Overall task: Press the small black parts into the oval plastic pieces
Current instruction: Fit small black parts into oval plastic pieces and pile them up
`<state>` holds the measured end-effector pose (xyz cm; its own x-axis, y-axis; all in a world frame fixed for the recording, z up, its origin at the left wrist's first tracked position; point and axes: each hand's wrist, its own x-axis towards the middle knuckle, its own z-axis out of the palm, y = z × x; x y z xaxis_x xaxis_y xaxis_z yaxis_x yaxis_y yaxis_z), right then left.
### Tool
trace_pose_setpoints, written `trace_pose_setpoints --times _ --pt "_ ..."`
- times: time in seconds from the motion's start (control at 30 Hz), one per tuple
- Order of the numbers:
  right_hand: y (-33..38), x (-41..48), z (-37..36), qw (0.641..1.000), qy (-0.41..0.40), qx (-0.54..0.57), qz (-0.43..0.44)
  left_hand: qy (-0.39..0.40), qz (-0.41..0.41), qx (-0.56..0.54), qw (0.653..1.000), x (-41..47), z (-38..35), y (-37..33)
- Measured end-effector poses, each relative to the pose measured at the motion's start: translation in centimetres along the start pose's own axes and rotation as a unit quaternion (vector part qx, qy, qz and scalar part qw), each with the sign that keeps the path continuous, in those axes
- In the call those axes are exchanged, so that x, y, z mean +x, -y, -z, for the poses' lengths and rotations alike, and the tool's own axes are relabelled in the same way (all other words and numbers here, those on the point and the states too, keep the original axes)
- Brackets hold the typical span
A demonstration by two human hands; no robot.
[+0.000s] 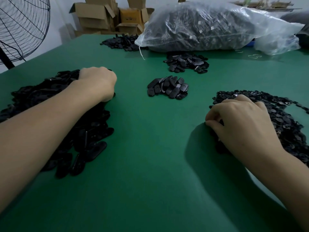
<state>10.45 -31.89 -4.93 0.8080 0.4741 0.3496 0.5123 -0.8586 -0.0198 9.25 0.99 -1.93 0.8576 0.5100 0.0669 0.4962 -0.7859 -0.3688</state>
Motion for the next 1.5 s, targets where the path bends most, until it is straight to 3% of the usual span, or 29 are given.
trace_pose_setpoints --times 0.5,1.13,1.5 --pt "1.2 -0.3 -0.5 0.966 0.005 0.250 0.065 -0.072 -0.015 -0.105 0.992 -0.5 -0.1 1.5" --pt "2.2 -0.7 -0.8 0.925 0.043 0.375 0.038 -0.093 -0.092 -0.171 0.977 -1.8 -0.8 2.3" --pt "2.4 -0.7 -0.9 0.858 0.106 0.503 0.013 -0.175 -0.117 -0.113 0.971 -2.9 -2.2 2.0"
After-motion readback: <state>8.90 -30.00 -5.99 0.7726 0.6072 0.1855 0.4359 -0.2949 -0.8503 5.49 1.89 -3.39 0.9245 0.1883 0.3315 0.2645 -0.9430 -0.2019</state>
